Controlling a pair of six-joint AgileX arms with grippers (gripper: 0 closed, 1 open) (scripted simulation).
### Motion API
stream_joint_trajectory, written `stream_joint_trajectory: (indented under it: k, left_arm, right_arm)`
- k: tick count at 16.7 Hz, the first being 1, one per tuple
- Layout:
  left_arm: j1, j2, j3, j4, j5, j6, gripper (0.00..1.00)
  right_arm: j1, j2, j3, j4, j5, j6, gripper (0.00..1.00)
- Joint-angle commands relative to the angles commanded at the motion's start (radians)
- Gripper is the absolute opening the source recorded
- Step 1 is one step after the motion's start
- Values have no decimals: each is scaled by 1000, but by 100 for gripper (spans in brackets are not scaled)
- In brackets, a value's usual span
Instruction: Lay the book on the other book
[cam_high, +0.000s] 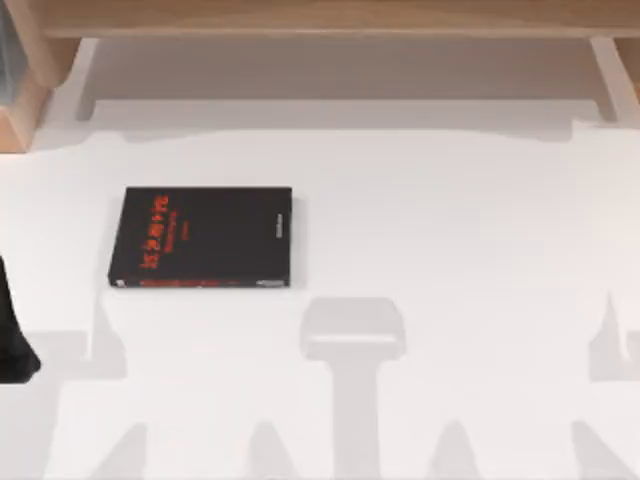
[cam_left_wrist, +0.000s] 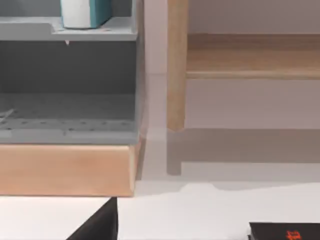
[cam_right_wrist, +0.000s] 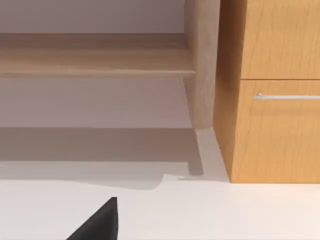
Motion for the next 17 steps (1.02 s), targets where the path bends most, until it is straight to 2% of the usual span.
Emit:
stream_joint_trajectory:
  k: [4,8,11,17]
  left_arm:
    - [5,31,27,13,7,0,100]
    - [35,219,178,83,48,0,100]
    - [72,470,349,163,91,0,100]
    - [165,1105,743,346,189,0,100]
  right_arm:
    - [0,0,0,0,0,0,100]
    - [0,0,0,0,0,0,100]
    - [0,0,0,0,0,0,100]
    - [0,0,0,0,0,0,100]
